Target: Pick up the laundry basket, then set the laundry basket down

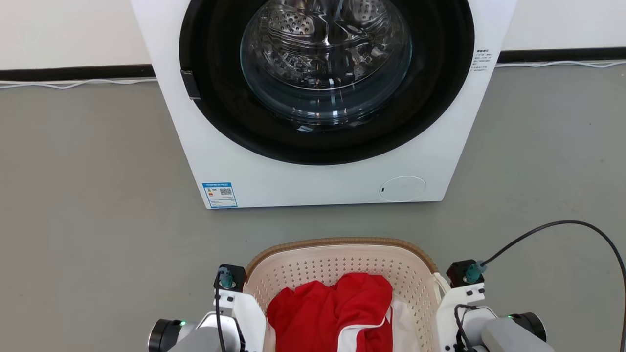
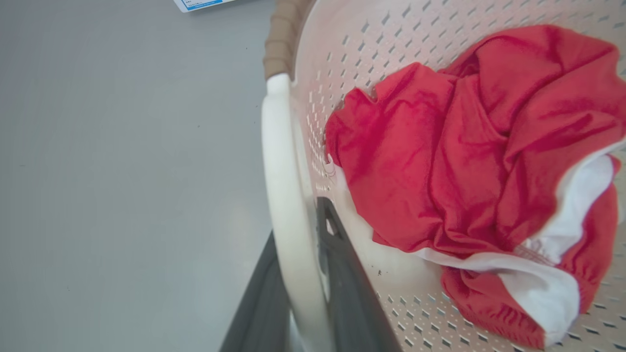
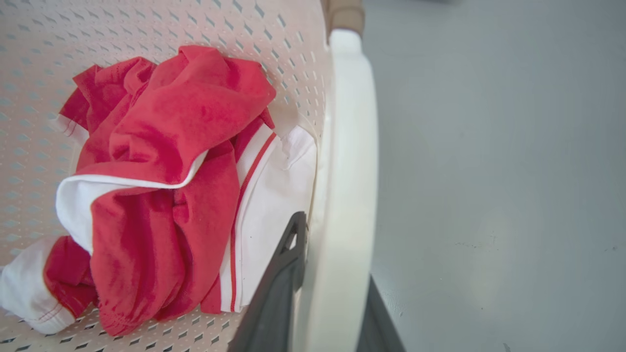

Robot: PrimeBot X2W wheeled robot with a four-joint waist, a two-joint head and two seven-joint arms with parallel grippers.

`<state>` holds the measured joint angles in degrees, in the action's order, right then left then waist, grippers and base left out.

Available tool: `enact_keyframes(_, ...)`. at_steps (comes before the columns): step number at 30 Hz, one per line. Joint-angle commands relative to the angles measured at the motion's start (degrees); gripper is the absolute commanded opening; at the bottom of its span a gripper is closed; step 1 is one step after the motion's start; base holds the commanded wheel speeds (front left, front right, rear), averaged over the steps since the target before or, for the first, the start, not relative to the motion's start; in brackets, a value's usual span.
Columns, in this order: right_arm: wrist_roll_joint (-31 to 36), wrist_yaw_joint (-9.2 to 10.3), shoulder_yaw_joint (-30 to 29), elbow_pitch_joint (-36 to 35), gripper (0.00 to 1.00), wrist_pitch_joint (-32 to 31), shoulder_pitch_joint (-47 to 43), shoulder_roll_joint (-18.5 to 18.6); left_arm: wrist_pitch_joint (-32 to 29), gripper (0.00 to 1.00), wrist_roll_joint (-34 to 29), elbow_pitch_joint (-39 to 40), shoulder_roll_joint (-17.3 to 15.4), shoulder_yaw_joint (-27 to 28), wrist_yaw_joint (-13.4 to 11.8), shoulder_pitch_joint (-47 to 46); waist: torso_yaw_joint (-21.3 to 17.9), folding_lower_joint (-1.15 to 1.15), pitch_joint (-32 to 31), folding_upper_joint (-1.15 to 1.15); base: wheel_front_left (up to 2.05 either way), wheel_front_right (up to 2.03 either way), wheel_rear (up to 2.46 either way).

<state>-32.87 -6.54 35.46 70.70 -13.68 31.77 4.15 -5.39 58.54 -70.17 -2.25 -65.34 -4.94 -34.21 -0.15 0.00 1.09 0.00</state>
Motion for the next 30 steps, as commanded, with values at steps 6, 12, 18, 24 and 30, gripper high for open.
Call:
enact_keyframes(6,-0.74,-0.95,1.86,-1.03,0.00,0.13,0.79,-1.27,0.48,0.00,0.54,0.93,-0.63,0.03,0.74,-1.23,-0.06,0.00,0.03,0.00,0.00,0.00,0.00)
enact_keyframes(12,-1.47,-0.95,2.61,-0.66,0.00,0.22,1.07,-1.27,0.64,0.00,0.95,0.74,-0.63,-0.49,0.79,-1.24,-0.09,0.00,-0.09,0.00,0.00,0.00,0.00)
enact_keyframes(18,-2.20,-0.95,3.23,-0.31,0.00,0.43,1.33,-1.27,0.72,0.00,1.31,0.66,-0.63,-1.03,0.80,-1.34,-0.01,0.00,-0.26,0.00,0.00,0.00,0.00)
enact_keyframes(24,-2.84,-0.95,3.90,-0.06,0.00,0.49,1.59,-1.27,0.79,0.00,1.87,0.55,-0.63,-1.35,0.84,-1.43,-0.02,0.00,-0.31,0.00,0.00,0.00,0.00)
enact_keyframes(30,-3.61,-0.95,4.57,-0.01,0.00,0.44,1.73,-1.27,0.90,0.00,2.35,0.37,-0.63,-1.68,0.73,-1.50,-0.03,0.00,-0.36,0.00,0.00,0.00,0.00)
